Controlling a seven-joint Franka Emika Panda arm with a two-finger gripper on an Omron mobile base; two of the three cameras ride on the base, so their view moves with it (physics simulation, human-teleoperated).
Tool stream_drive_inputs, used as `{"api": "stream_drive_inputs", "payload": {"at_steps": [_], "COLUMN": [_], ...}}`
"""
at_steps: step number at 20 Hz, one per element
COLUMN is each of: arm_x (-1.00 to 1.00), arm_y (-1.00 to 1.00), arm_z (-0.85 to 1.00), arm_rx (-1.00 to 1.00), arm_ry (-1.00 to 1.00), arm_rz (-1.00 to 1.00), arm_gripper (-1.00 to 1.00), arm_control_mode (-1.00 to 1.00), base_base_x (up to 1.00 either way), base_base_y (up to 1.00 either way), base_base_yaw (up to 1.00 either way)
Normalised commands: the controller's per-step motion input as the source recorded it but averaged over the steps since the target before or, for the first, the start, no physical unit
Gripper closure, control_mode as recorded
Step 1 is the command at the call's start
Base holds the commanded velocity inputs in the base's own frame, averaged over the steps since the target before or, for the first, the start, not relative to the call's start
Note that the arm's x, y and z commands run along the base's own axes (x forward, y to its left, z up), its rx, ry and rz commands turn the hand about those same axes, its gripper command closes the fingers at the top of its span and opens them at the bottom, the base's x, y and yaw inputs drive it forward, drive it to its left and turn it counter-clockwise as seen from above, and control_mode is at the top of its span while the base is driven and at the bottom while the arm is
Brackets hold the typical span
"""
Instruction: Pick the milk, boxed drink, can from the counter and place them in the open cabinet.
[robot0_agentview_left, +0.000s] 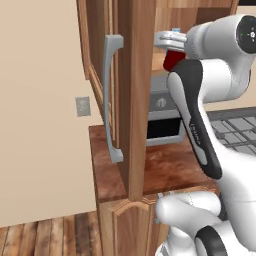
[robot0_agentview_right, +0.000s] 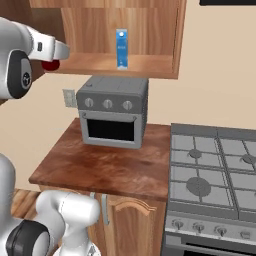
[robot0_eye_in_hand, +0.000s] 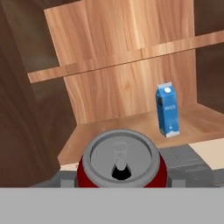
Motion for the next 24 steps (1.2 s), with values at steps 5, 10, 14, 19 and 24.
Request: {"api": "stream_drive_inputs", "payload": {"at_steps": [5, 10, 14, 19, 24], "arm_x": [0.47, 0.30, 0.16, 0.23, 0.22], "arm_y": [0.00, 0.00, 0.00, 0.00, 0.00], "arm_z": [-0.05, -0.06, -0.07, -0.14, -0.10], "arm_rx": [-0.01, -0.02, -0.03, -0.08, -0.07], "arm_ry": [0.00, 0.00, 0.00, 0.00, 0.00], "arm_rz": [-0.03, 0.00, 0.00, 0.00, 0.00], "arm_gripper": [1.00, 1.00, 1.00, 1.00, 1.00], "arm_control_mode": [-1.00, -1.00, -1.00, -1.00, -1.00], "base_base_x": [0.00, 0.00, 0.00, 0.00, 0.00], "base_base_y": [0.00, 0.00, 0.00, 0.00, 0.00], "base_base_yaw": [0.00, 0.00, 0.00, 0.00, 0.00]}}
